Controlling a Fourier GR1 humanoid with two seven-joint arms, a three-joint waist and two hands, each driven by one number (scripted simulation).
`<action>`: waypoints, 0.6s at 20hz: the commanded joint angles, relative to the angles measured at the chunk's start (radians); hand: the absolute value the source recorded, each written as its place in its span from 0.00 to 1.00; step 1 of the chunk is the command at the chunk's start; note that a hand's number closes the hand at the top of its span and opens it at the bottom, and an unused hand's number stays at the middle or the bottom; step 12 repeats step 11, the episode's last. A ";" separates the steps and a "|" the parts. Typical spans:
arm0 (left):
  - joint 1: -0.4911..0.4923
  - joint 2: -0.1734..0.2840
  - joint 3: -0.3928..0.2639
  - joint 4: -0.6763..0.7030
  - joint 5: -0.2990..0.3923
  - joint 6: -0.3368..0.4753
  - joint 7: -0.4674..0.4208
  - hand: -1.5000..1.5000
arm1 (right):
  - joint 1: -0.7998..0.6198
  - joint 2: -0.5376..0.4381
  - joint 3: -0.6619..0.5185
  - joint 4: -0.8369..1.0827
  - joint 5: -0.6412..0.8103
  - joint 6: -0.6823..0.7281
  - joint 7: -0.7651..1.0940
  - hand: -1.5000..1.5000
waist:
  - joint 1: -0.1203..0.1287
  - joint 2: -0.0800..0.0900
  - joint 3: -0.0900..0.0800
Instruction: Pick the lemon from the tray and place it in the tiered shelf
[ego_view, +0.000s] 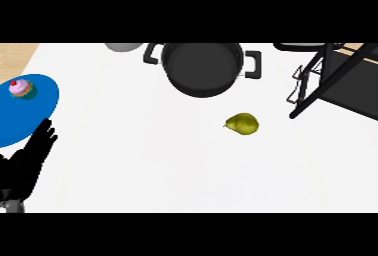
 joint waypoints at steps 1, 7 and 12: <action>-0.004 0.049 0.055 0.028 0.031 -0.044 -0.006 0.50 | 0.127 -0.097 -0.169 -0.015 -0.068 0.101 0.044 0.00 | -0.017 -0.003 0.000; 0.052 -0.008 0.012 0.001 -0.006 -0.013 -0.020 0.50 | 0.337 -0.290 -0.426 0.176 -0.082 0.362 -0.014 0.00 | -0.040 -0.006 0.002; 0.049 -0.005 0.051 0.001 0.013 0.012 0.005 0.50 | 0.456 -0.365 -0.578 0.322 -0.045 0.469 -0.139 0.00 | -0.072 -0.012 0.005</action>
